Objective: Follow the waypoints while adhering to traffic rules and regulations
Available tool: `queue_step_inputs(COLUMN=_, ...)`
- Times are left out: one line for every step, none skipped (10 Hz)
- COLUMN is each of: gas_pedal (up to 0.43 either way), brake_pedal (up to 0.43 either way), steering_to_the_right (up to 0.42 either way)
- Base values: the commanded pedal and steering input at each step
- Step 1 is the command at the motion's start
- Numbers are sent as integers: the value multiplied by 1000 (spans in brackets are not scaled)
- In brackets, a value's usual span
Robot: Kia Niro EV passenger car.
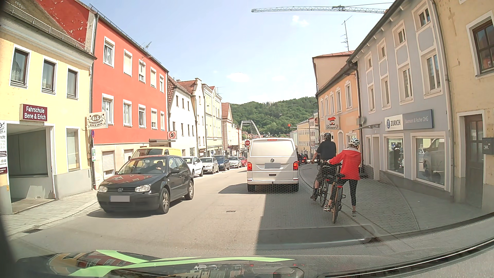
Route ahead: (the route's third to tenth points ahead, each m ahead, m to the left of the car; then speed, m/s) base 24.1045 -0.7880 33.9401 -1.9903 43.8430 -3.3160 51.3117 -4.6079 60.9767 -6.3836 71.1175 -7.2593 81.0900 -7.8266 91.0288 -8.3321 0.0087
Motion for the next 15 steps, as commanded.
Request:
queue_step_inputs(gas_pedal=0, brake_pedal=293, steering_to_the_right=-3)
queue_step_inputs(gas_pedal=0, brake_pedal=293, steering_to_the_right=-3)
queue_step_inputs(gas_pedal=0, brake_pedal=293, steering_to_the_right=-3)
queue_step_inputs(gas_pedal=0, brake_pedal=293, steering_to_the_right=-3)
queue_step_inputs(gas_pedal=0, brake_pedal=293, steering_to_the_right=-3)
queue_step_inputs(gas_pedal=0, brake_pedal=299, steering_to_the_right=-3)
queue_step_inputs(gas_pedal=0, brake_pedal=299, steering_to_the_right=-3)
queue_step_inputs(gas_pedal=0, brake_pedal=293, steering_to_the_right=-3)
queue_step_inputs(gas_pedal=0, brake_pedal=299, steering_to_the_right=-3)
queue_step_inputs(gas_pedal=0, brake_pedal=293, steering_to_the_right=-3)
queue_step_inputs(gas_pedal=0, brake_pedal=299, steering_to_the_right=-3)
queue_step_inputs(gas_pedal=0, brake_pedal=293, steering_to_the_right=-3)
queue_step_inputs(gas_pedal=0, brake_pedal=293, steering_to_the_right=-3)
queue_step_inputs(gas_pedal=0, brake_pedal=299, steering_to_the_right=-3)
queue_step_inputs(gas_pedal=0, brake_pedal=299, steering_to_the_right=-3)
